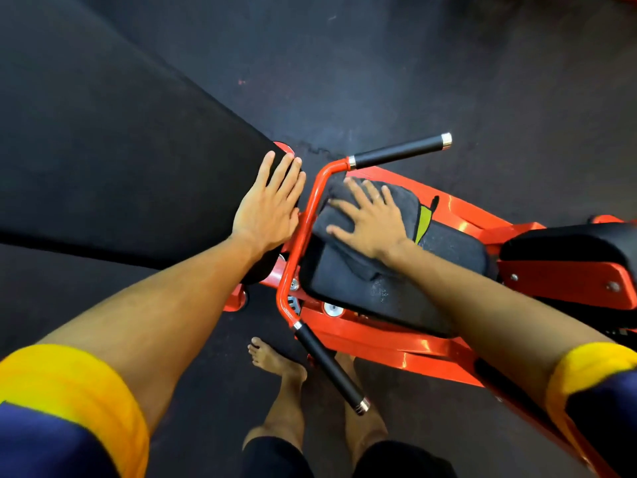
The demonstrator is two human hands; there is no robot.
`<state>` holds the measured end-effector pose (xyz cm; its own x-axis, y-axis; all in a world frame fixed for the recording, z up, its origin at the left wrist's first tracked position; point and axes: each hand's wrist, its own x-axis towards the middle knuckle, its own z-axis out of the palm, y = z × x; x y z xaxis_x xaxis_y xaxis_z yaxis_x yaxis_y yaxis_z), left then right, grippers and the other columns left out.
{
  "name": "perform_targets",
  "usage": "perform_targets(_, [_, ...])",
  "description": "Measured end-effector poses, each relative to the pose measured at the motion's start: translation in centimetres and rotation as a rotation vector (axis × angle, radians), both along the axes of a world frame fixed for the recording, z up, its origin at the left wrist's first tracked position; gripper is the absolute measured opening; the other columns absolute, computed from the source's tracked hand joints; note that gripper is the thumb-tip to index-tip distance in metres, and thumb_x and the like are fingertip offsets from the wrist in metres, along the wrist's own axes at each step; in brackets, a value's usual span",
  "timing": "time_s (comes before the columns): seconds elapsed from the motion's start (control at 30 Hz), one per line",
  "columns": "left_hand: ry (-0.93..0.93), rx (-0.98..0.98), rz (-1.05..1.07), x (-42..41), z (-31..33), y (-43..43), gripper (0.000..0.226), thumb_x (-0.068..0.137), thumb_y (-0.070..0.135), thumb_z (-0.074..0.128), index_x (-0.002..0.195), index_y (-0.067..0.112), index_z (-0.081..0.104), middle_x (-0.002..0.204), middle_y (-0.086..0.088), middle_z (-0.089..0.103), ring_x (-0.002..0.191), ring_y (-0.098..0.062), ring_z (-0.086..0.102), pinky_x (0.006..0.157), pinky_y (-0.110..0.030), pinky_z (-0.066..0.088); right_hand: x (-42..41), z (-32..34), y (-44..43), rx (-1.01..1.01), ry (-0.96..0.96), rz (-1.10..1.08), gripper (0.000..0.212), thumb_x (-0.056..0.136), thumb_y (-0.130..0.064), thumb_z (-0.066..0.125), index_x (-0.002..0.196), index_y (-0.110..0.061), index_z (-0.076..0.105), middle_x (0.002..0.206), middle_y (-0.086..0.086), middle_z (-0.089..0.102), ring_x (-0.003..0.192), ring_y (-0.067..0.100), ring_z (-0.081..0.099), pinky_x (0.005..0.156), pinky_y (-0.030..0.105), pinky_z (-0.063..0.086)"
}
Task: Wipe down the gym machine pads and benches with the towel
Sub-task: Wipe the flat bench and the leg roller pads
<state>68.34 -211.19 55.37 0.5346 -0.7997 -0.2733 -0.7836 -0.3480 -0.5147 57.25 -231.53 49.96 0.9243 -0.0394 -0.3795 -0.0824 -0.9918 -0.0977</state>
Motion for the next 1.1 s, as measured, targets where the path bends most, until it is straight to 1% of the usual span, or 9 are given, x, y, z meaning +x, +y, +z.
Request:
perform_targets(0.13, [-0.013,0.001,0.0,0.1,-0.2,-0.1,0.071,0.105,0.048,0.016,0.162,0.006,0.008,0.169,-0.02,0.005,0.157,-0.039,0.0,0.124,-0.062,-0.002,5.4,0.2,2.5,-0.051,0.099,-0.219,0.069,0.09,-0.076,0.039,0.143,-0.035,0.052,0.157,0.008,0.039,0.135,0.042,0.043,0.11,0.056,0.031])
perform_targets(0.23, [-0.013,0.021,-0.005,0.0,-0.3,-0.2,0.071,0.105,0.048,0.015,0.161,0.005,0.005,0.169,-0.02,0.002,0.157,-0.039,-0.002,0.124,-0.062,-0.004,4.2,-0.3,5.0,-0.142,0.072,0.014,0.071,0.093,-0.071,0.036,0.147,-0.028,0.053,0.163,0.01,0.033,0.149,0.047,0.025,0.12,0.064,0.015])
perform_targets(0.33, [-0.006,0.006,-0.005,0.0,-0.3,-0.3,0.071,0.105,0.047,0.015,0.162,0.005,0.005,0.169,-0.021,0.001,0.156,-0.04,-0.003,0.124,-0.062,-0.004,-1.0,-0.8,4.4,-0.007,-0.028,0.184,0.07,0.094,-0.072,0.037,0.147,-0.031,0.056,0.167,0.008,0.032,0.156,0.044,0.016,0.124,0.064,0.006])
perform_targets(0.43, [0.002,0.007,-0.001,0.0,-0.4,-0.4,0.071,0.106,0.047,0.014,0.162,0.005,0.005,0.169,-0.021,0.001,0.156,-0.041,-0.004,0.124,-0.062,-0.004,-3.0,-1.2,1.0,0.071,-0.123,0.166,0.07,0.091,-0.077,0.038,0.149,-0.041,0.052,0.169,0.004,0.029,0.155,0.039,0.022,0.125,0.061,0.014])
perform_targets(0.5, [0.006,0.004,0.002,0.1,-0.5,-0.4,0.071,0.106,0.047,0.013,0.162,0.005,0.005,0.169,-0.021,0.0,0.156,-0.041,-0.004,0.123,-0.063,-0.006,-1.5,-1.5,-0.2,0.064,-0.131,-0.003,0.071,0.09,-0.079,0.04,0.148,-0.041,0.051,0.167,0.006,0.032,0.149,0.04,0.033,0.121,0.058,0.025])
perform_targets(0.6, [0.004,0.014,0.002,0.1,-0.3,-0.4,0.07,0.105,0.047,0.014,0.162,0.006,0.006,0.169,-0.021,0.001,0.156,-0.04,-0.003,0.124,-0.063,-0.004,3.2,-1.2,0.4,0.046,-0.11,-0.211,0.068,0.09,-0.077,0.044,0.143,-0.035,0.05,0.149,0.011,0.05,0.12,0.042,0.056,0.099,0.049,0.046])
perform_targets(0.83, [0.014,0.002,0.003,0.0,-0.2,-0.5,0.069,0.105,0.046,0.016,0.162,0.007,0.008,0.169,-0.021,0.002,0.156,-0.04,-0.001,0.124,-0.063,-0.003,6.3,-1.1,-0.8,0.196,-0.038,-0.348,0.083,0.082,-0.08,0.054,0.141,-0.022,0.043,0.12,0.006,0.071,0.108,0.035,0.068,0.083,0.042,0.049])
perform_targets(0.97, [0.022,0.009,0.009,0.1,-0.1,-0.4,0.069,0.106,0.047,0.014,0.162,0.007,0.008,0.169,-0.021,0.002,0.156,-0.041,-0.002,0.124,-0.063,-0.004,0.4,0.0,-2.8,0.265,-0.16,-0.362,0.083,0.082,-0.084,0.051,0.145,-0.031,0.043,0.141,-0.002,0.059,0.12,0.032,0.062,0.098,0.047,0.051])
perform_targets(1.1, [0.02,0.012,0.0,0.0,0.0,-0.5,0.069,0.105,0.046,0.012,0.162,0.007,0.008,0.169,-0.022,0.001,0.156,-0.041,-0.002,0.124,-0.063,-0.002,1.7,0.1,-2.3,0.156,-0.138,-0.382,0.082,0.08,-0.086,0.047,0.14,-0.03,0.047,0.137,-0.003,0.06,0.112,0.036,0.064,0.092,0.047,0.05])
